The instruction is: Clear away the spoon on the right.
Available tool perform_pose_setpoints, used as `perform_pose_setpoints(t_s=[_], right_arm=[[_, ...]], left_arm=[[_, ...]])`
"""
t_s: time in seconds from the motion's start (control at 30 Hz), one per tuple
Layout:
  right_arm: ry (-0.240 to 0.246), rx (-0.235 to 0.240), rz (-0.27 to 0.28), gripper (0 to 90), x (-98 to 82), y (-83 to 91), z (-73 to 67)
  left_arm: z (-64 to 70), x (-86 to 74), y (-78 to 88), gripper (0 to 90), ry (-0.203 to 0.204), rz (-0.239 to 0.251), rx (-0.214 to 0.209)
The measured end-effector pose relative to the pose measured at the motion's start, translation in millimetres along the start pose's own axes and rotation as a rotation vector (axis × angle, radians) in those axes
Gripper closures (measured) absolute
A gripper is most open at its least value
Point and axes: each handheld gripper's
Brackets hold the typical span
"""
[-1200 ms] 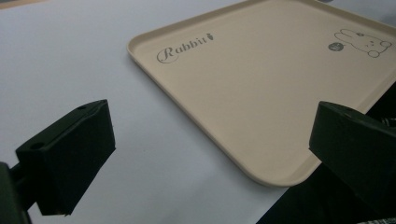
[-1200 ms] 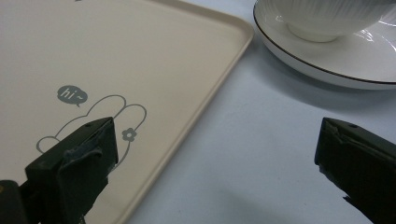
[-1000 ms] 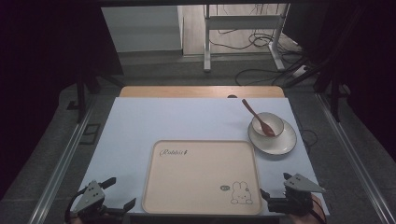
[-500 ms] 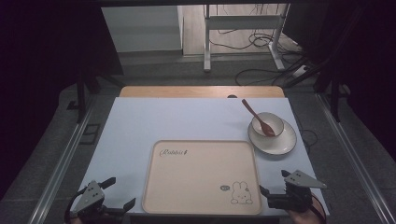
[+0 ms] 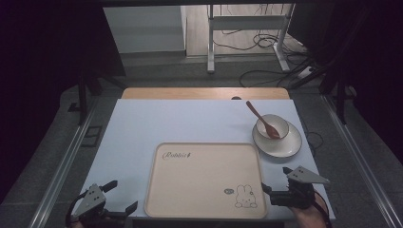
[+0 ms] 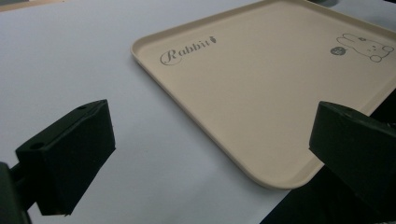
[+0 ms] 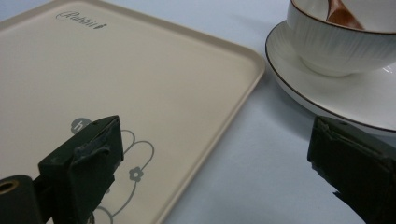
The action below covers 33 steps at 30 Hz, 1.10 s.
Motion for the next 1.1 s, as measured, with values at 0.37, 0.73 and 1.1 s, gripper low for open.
perform_pose_setpoints(t_s=[0.37, 0.73, 1.1], right_arm=[[0.011, 0.012, -0.002, 2.6, 10.3, -5.9, 4.8], [0.015, -0.002, -0.017, 2.7, 26.7, -12.9, 12.4], [0.017, -0.022, -0.055, 0.0, 39.6, -24.2, 20.5]], left_arm=[[-0.1, -0.2, 0.3, 0.0, 0.005, 0.003, 0.005], [-0.7, -0.3, 0.3, 0.0, 0.009, 0.003, 0.008], [-0.7, -0.3, 0.2, 0.0, 0.007, 0.001, 0.006]])
Point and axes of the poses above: each handheld gripper's, and its own axes: y roughly backward along the jaws, x roughly out of its top, z roughly to its right, and after that the axes turned 13 degrees about x, right-handed
